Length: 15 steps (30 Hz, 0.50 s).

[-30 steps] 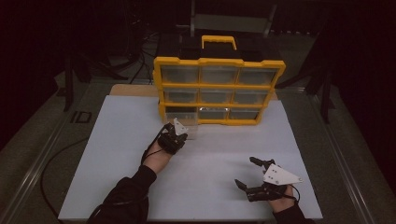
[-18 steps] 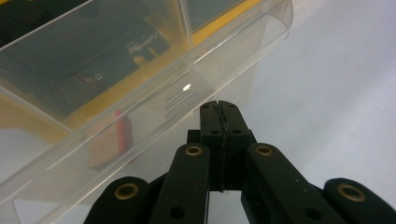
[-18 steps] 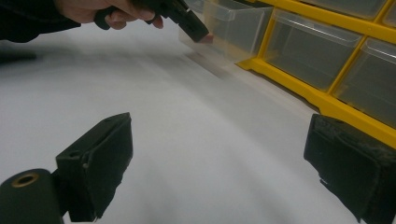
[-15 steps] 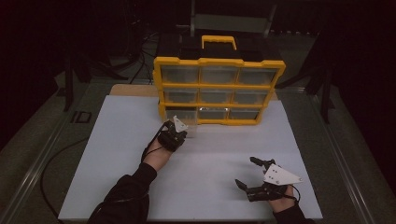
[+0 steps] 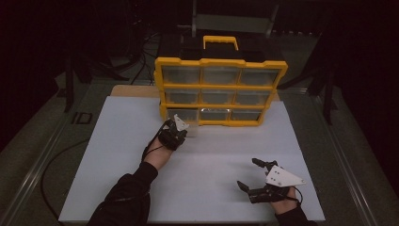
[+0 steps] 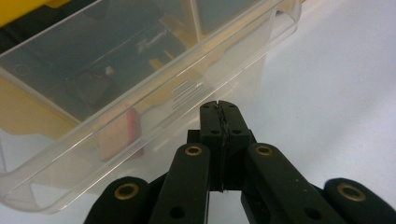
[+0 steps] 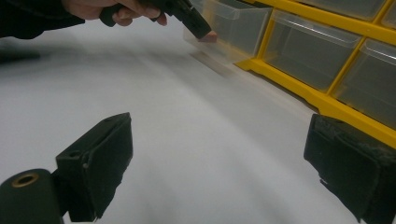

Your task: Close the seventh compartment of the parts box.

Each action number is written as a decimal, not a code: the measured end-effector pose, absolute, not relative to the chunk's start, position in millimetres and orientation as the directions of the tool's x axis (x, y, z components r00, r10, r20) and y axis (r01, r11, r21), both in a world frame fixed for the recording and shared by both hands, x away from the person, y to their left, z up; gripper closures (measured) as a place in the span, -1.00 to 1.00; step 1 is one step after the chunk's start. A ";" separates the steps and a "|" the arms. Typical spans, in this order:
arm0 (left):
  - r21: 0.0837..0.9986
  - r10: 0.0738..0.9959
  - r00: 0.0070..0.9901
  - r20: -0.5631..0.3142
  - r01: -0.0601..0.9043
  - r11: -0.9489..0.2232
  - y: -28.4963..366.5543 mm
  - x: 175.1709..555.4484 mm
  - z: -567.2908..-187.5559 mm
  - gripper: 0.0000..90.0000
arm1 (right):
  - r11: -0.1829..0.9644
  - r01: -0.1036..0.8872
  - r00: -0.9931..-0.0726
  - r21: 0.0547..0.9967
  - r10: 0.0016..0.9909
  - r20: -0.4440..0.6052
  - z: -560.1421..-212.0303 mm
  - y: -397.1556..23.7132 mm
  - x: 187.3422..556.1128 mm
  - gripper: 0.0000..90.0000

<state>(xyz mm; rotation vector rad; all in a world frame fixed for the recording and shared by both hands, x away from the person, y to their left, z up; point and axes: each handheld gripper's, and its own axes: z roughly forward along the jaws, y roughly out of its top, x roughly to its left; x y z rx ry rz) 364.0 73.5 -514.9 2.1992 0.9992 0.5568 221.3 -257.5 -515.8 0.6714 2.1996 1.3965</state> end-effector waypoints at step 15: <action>0.705 0.781 0.612 0.128 0.498 -0.506 75.0 373.1 -516.7 1.00 | 0.366 0.158 -0.779 0.917 0.617 -0.112 -515.4 -258.7 221.5 -0.81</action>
